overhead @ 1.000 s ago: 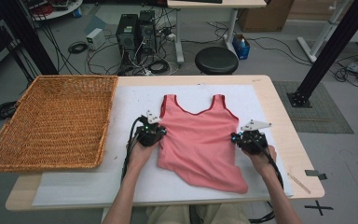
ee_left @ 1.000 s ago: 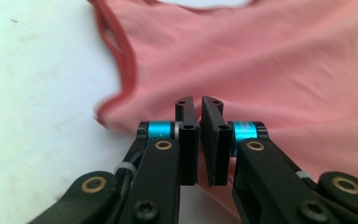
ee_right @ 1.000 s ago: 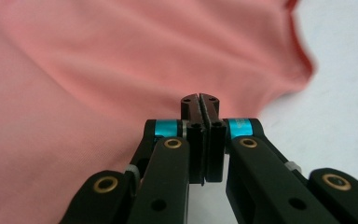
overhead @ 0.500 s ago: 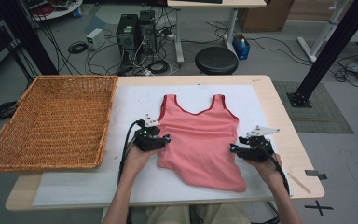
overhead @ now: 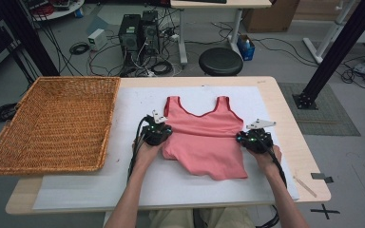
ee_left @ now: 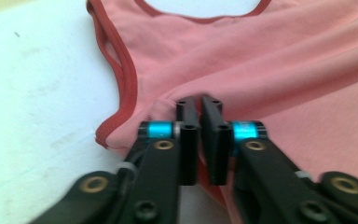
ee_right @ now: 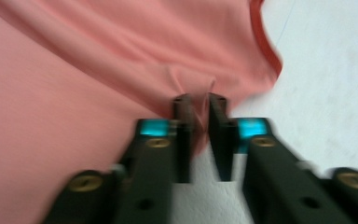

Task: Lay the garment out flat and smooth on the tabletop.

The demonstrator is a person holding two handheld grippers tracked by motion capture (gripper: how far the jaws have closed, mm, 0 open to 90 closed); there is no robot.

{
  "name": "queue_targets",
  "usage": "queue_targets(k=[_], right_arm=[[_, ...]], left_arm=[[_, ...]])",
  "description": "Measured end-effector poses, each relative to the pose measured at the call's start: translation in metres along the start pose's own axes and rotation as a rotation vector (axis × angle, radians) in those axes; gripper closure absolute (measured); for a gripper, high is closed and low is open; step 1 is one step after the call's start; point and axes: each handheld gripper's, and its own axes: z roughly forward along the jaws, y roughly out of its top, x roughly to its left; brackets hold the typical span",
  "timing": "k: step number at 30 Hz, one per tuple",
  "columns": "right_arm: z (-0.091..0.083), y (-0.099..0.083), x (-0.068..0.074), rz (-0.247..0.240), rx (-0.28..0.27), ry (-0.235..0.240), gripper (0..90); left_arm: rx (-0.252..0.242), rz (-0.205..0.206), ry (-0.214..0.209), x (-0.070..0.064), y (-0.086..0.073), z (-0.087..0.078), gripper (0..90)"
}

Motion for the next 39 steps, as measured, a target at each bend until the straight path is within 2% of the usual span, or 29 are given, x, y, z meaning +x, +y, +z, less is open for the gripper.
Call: queue_targets(k=[2,4,6,8,11,12,13,14,15,17,18,20,22,23,24,25,26,28,31,33,35,37,38,39], right_arm=[[-0.007,-0.005,-0.002,0.043,-0.014,0.005,63.0],[-0.021,-0.012,0.001,0.06,-0.058,0.006,61.4],[-0.036,-0.019,0.006,0.072,-0.108,0.05,59.6],[-0.043,-0.024,0.013,0.063,-0.116,0.08,56.4],[-0.041,-0.026,0.029,0.029,-0.082,0.129,53.9],[-0.037,-0.026,0.034,0.006,-0.064,0.139,58.8],[-0.032,-0.026,0.039,-0.023,-0.04,0.147,72.5],[-0.027,-0.026,0.043,-0.073,-0.02,0.15,85.3],[-0.025,-0.026,0.046,-0.104,-0.024,0.134,89.8],[-0.022,-0.022,0.046,-0.105,-0.03,0.131,90.0],[-0.023,-0.02,0.044,-0.104,-0.042,0.111,90.0],[-0.026,-0.013,0.035,-0.084,-0.074,0.049,90.0],[-0.026,-0.008,0.025,-0.056,-0.092,-0.015,90.0],[-0.024,-0.008,0.02,-0.045,-0.082,-0.035,90.0],[-0.021,-0.009,0.017,-0.043,-0.065,-0.033,88.8],[-0.019,-0.011,0.015,-0.037,-0.048,-0.023,81.8],[-0.019,-0.013,0.015,-0.031,-0.04,-0.017,76.8],[-0.025,-0.02,0.017,-0.024,-0.053,-0.004,68.8],[-0.036,-0.027,0.023,-0.012,-0.092,0.031,60.1],[-0.043,-0.03,0.028,-0.014,-0.107,0.059,57.6],[-0.044,-0.031,0.033,-0.031,-0.107,0.078,56.6],[-0.039,-0.03,0.04,-0.071,-0.087,0.087,57.7],[-0.034,-0.03,0.042,-0.093,-0.061,0.091,62.1],[-0.03,-0.031,0.044,-0.103,-0.034,0.104,68.1]], left_arm=[[-0.008,-0.012,-0.014,-0.001,-0.001,-0.011,59.1],[-0.044,-0.018,-0.046,-0.004,-0.004,-0.024,56.0],[-0.05,-0.031,-0.094,-0.008,-0.009,-0.033,53.5],[-0.013,-0.024,-0.128,-0.013,-0.014,-0.035,51.9],[0.068,0.007,-0.131,-0.022,-0.024,-0.024,52.0],[0.086,0.014,-0.131,-0.023,-0.026,-0.018,52.6],[0.067,0.04,-0.108,-0.025,-0.026,-0.018,55.3],[0.055,0.057,-0.107,-0.025,-0.024,-0.016,66.6],[0.047,0.058,-0.097,-0.023,-0.02,-0.015,72.9],[-0.004,0.045,-0.061,-0.018,-0.01,-0.013,87.3],[-0.025,0.029,-0.049,-0.014,-0.004,-0.011,87.5],[-0.039,0.029,-0.018,-0.008,0.006,-0.004,87.8],[-0.021,0.008,-0.002,-0.003,0.011,0.004,87.6],[-0.014,0.008,0.001,-0.001,0.012,0.006,86.9],[-0.014,0.0,0.014,-0.001,0.012,0.006,79.5],[-0.012,-0.004,0.026,-0.001,0.012,0.002,68.2],[-0.011,-0.002,0.018,-0.001,0.011,-0.003,61.9],[-0.037,0.004,0.002,-0.004,0.009,-0.017,59.2],[-0.06,0.011,-0.065,-0.014,0.001,-0.038,55.7],[-0.044,0.029,-0.111,-0.023,-0.006,-0.044,54.8],[-0.012,0.047,-0.135,-0.032,-0.012,-0.04,53.9],[0.055,0.08,-0.116,-0.038,-0.017,-0.029,54.4],[0.092,0.102,-0.112,-0.039,-0.019,-0.025,60.4],[0.097,0.109,-0.111,-0.039,-0.02,-0.023,73.0]])
